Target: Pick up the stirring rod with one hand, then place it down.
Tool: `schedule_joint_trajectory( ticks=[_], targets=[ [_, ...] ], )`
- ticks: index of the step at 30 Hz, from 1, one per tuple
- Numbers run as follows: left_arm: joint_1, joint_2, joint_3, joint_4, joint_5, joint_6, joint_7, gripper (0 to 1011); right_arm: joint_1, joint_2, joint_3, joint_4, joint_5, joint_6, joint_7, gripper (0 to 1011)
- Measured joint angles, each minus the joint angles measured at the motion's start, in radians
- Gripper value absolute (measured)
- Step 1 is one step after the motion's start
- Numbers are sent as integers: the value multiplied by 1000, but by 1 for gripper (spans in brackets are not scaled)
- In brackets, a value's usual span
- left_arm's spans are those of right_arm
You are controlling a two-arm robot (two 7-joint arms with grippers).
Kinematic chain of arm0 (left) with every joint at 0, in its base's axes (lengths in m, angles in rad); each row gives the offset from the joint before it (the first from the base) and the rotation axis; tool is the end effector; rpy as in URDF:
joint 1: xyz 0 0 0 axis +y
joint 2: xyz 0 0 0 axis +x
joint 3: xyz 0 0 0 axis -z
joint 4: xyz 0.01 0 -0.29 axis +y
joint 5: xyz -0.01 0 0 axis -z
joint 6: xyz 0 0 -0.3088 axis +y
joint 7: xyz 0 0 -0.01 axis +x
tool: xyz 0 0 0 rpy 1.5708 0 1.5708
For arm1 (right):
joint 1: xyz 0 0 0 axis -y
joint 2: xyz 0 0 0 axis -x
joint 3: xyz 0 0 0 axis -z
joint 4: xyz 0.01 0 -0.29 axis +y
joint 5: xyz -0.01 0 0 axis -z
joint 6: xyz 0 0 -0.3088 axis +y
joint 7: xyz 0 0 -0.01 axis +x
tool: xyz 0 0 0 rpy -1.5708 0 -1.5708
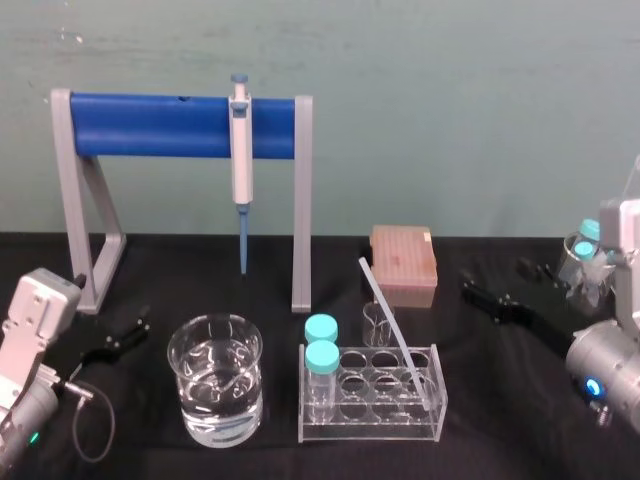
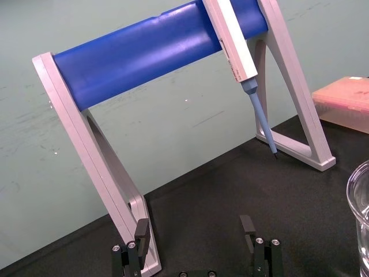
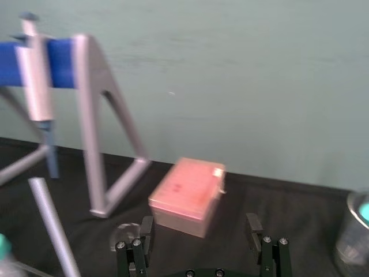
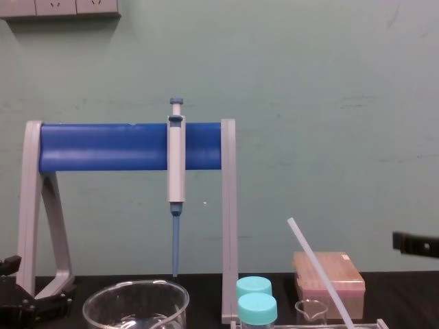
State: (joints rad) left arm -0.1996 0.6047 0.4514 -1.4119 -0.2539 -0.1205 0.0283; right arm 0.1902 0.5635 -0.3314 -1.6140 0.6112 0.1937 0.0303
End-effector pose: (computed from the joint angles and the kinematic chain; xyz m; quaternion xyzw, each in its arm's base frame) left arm 0.3581 0.0827 -0.3023 0.1415 -0.1325 0.5800 0.7913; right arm 0.3619 -0.0624 -0.2369 -0.0538 0.0528 -0.5775 0.8129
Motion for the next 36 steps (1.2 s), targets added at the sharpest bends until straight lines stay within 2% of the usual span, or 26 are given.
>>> schedule_joint_trajectory(
  ticks=[5, 6, 9, 12, 17, 36],
  targets=[
    [0, 0, 0, 0, 0, 0, 0, 1005, 7, -60, -8, 66, -42, 5, -68, 1003],
    [0, 0, 0, 0, 0, 0, 0, 1005, 7, -60, -8, 66, -42, 5, -68, 1003],
    [0, 0, 0, 0, 0, 0, 0, 1005, 28, -94, -21, 128, -63, 5, -75, 1003],
    [0, 0, 0, 0, 0, 0, 0, 1005, 42, -112, -28, 165, -74, 6, -68, 1003],
    [0, 0, 0, 0, 0, 0, 0, 1005, 60, -119, -35, 201, -71, 25, -17, 1003],
    [0, 0, 0, 0, 0, 0, 0, 1005, 57, -118, -35, 191, -72, 19, -28, 1003]
  ],
)
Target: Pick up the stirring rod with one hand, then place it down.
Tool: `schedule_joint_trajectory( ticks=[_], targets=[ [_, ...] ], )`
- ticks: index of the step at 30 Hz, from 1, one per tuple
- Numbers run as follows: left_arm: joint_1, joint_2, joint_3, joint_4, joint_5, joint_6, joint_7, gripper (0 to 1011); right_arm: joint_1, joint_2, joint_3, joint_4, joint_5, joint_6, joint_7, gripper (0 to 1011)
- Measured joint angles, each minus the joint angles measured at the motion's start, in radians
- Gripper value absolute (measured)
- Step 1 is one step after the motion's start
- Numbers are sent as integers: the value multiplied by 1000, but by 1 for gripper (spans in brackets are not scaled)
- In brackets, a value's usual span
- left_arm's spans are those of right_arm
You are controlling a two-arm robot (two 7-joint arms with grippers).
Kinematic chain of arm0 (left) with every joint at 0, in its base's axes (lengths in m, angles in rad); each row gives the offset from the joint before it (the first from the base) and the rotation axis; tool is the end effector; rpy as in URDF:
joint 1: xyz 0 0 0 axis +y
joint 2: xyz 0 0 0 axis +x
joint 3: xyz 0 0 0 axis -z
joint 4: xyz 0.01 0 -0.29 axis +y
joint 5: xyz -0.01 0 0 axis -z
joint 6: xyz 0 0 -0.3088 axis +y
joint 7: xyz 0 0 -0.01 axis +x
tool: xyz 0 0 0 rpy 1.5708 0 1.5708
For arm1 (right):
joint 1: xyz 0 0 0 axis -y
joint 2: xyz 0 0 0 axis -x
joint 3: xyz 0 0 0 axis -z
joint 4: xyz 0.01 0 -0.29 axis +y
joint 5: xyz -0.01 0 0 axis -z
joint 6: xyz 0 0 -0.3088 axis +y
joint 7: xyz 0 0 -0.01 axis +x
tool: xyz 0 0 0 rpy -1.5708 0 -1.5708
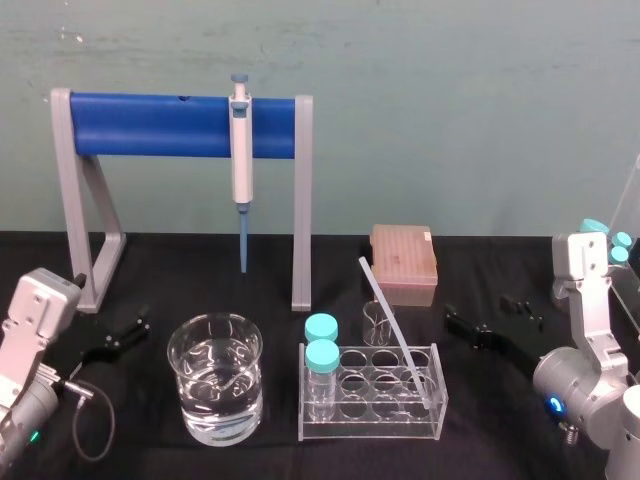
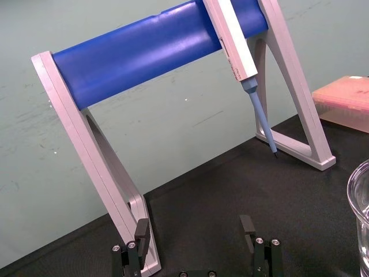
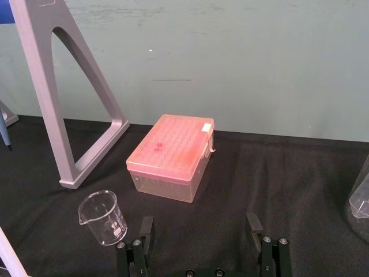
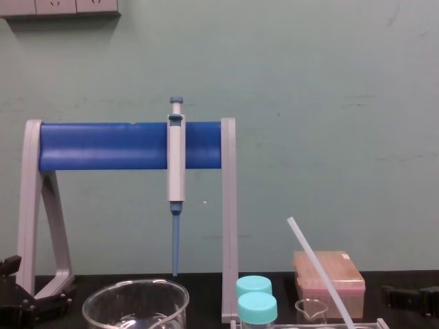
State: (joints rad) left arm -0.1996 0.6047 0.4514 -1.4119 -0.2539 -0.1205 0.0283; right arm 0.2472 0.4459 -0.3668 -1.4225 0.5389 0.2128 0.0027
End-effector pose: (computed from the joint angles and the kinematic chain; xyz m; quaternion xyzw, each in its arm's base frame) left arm 0.3581 0.0827 -0.3023 0.1415 -0.1325 0.5800 0.7913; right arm 0.3816 -0.0449 -0.2802 -0.0923 0.0962 -0.6019 0.7874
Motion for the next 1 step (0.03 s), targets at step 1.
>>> schedule_joint_trajectory(
  ticks=[1],
  targets=[
    [0, 0, 0, 0, 0, 0, 0, 1005, 0, 0, 0, 0, 0, 0, 0, 1003]
  ],
)
